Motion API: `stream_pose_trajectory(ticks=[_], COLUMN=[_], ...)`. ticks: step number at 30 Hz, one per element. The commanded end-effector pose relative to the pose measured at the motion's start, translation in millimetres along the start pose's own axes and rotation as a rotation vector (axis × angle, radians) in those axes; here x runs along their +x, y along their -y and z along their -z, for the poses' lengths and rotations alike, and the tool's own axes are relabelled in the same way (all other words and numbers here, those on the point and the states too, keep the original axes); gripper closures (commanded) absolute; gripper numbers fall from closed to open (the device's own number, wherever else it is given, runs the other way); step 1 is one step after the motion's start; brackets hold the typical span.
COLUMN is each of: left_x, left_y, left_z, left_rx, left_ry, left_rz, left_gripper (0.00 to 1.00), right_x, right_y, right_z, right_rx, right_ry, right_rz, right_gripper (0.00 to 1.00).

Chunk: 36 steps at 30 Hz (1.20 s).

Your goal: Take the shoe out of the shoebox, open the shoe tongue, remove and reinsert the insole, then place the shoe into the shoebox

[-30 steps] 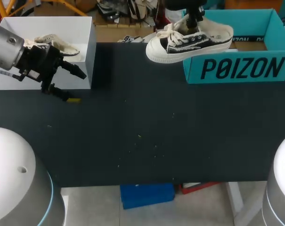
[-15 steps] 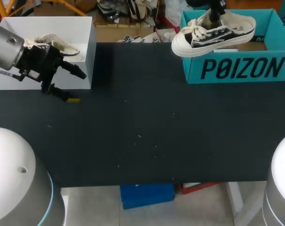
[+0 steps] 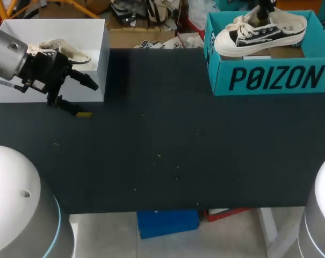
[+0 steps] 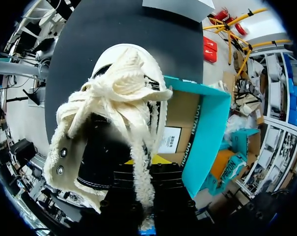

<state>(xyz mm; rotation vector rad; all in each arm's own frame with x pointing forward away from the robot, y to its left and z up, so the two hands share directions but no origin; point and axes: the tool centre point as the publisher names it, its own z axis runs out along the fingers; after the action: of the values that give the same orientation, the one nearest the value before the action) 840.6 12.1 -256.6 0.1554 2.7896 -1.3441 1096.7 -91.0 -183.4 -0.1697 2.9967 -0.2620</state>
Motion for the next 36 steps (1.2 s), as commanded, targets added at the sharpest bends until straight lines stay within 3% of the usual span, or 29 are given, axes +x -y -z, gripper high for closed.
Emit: stream_pose_trajectory(ticks=[1,9,20,36], left_x=[0.5,0.5,0.5,0.5], left_y=[0.3,0.3,0.3,0.3], left_z=[0.3,0.3,0.3,0.3], left_rx=[-0.004,-0.004,-0.004,-0.004], left_ry=[-0.002,-0.002,-0.002,-0.002], left_rz=[0.001,0.001,0.001,0.001], left_gripper=[0.0,0.0,0.0,0.0], right_x=[-19.0,-34.8,-36.8,-48.0], right_y=[6.8,14.8,21.6,42.4], right_z=[-9.9,-29.8,-56.7,-72.4], right_rx=[-0.006,-0.001,-0.014,-0.017], right_ry=[-0.029,-0.055,-0.093,-0.106], right_rz=[-0.018,-0.055,-0.086,-0.08], right_gripper=[1.0,1.0,1.0,1.0])
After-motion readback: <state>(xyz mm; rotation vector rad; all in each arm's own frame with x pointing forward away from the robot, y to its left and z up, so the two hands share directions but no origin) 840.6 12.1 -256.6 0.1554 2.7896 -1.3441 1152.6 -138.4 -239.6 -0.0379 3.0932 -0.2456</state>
